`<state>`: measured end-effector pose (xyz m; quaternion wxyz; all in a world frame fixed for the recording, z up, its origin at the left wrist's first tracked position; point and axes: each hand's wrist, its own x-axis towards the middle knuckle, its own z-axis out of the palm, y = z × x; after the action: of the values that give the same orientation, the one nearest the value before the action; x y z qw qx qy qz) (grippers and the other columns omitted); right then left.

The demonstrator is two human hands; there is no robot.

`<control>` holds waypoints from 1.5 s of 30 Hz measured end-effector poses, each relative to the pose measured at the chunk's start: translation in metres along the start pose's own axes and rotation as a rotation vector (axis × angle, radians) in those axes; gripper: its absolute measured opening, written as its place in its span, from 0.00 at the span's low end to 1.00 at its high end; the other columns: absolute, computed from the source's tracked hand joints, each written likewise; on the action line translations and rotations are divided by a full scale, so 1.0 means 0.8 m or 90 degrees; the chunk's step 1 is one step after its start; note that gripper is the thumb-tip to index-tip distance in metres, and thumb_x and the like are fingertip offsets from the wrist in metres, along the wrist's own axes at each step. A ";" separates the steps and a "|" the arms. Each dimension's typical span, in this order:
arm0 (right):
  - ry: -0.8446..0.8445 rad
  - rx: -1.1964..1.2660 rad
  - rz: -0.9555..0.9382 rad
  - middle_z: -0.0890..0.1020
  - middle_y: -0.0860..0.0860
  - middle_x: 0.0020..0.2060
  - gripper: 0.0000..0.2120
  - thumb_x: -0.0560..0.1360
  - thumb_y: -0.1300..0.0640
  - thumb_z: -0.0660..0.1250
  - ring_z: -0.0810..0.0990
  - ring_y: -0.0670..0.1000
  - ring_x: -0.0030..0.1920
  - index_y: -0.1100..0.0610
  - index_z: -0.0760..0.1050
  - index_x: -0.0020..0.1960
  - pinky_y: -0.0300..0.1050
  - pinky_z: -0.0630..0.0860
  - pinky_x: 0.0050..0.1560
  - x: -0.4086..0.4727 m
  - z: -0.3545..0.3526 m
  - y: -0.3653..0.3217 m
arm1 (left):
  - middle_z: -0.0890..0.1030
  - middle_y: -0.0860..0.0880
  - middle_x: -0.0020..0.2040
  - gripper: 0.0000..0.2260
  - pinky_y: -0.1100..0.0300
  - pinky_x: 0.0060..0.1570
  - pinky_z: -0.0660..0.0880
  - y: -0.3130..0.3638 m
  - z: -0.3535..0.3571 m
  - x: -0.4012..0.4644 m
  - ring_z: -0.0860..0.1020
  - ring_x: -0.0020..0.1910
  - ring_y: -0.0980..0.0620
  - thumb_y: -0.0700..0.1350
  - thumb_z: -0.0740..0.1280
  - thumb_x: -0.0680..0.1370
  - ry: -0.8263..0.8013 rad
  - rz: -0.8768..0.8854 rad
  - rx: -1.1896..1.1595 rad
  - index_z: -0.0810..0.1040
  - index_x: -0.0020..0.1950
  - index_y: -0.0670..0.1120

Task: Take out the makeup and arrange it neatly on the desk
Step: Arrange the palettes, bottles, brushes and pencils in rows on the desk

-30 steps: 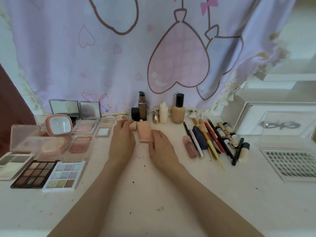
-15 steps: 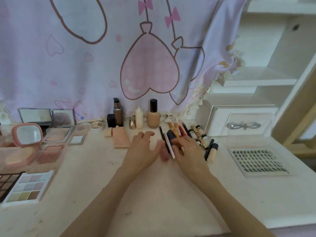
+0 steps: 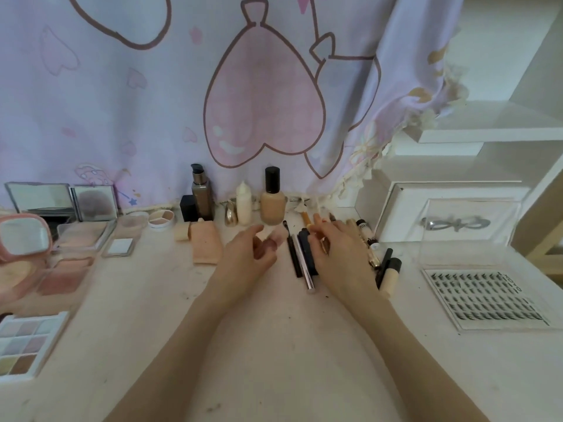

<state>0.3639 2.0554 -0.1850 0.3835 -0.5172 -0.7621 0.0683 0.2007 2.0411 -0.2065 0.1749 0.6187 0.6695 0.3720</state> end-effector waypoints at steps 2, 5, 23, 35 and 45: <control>0.000 0.119 0.057 0.80 0.50 0.45 0.10 0.78 0.53 0.62 0.72 0.45 0.41 0.56 0.79 0.54 0.30 0.63 0.44 0.008 0.004 -0.010 | 0.75 0.53 0.44 0.19 0.64 0.43 0.74 0.000 -0.008 0.002 0.75 0.43 0.57 0.48 0.64 0.77 0.042 0.062 -0.066 0.68 0.67 0.49; -0.059 0.323 0.176 0.79 0.45 0.33 0.12 0.77 0.44 0.61 0.75 0.42 0.32 0.51 0.78 0.48 0.35 0.71 0.39 0.012 0.009 -0.018 | 0.73 0.54 0.49 0.20 0.69 0.47 0.74 0.007 -0.010 -0.010 0.75 0.47 0.60 0.40 0.65 0.76 0.053 0.156 -0.106 0.67 0.68 0.48; -0.108 0.552 0.254 0.69 0.46 0.22 0.16 0.79 0.54 0.60 0.65 0.41 0.22 0.67 0.78 0.47 0.31 0.62 0.24 0.000 0.002 -0.012 | 0.79 0.57 0.46 0.11 0.68 0.45 0.73 0.032 -0.003 -0.030 0.77 0.43 0.64 0.37 0.65 0.76 0.056 0.110 -0.297 0.73 0.50 0.53; -0.099 0.652 0.219 0.72 0.45 0.22 0.07 0.75 0.54 0.65 0.67 0.42 0.24 0.57 0.77 0.43 0.32 0.65 0.26 -0.003 -0.002 -0.010 | 0.72 0.60 0.40 0.09 0.74 0.37 0.68 0.017 -0.008 -0.029 0.71 0.37 0.65 0.52 0.63 0.76 0.037 0.225 -0.079 0.64 0.52 0.59; -0.045 0.440 0.068 0.82 0.51 0.36 0.02 0.74 0.49 0.65 0.81 0.50 0.38 0.44 0.76 0.46 0.50 0.78 0.50 -0.010 0.006 -0.012 | 0.74 0.59 0.42 0.11 0.68 0.40 0.71 0.011 -0.003 -0.027 0.75 0.40 0.62 0.56 0.63 0.75 -0.042 0.144 -0.074 0.63 0.51 0.55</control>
<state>0.3548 2.0454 -0.1876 0.5052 -0.3930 -0.6786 0.3603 0.2086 2.0189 -0.2036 0.1895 0.6911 0.5664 0.4069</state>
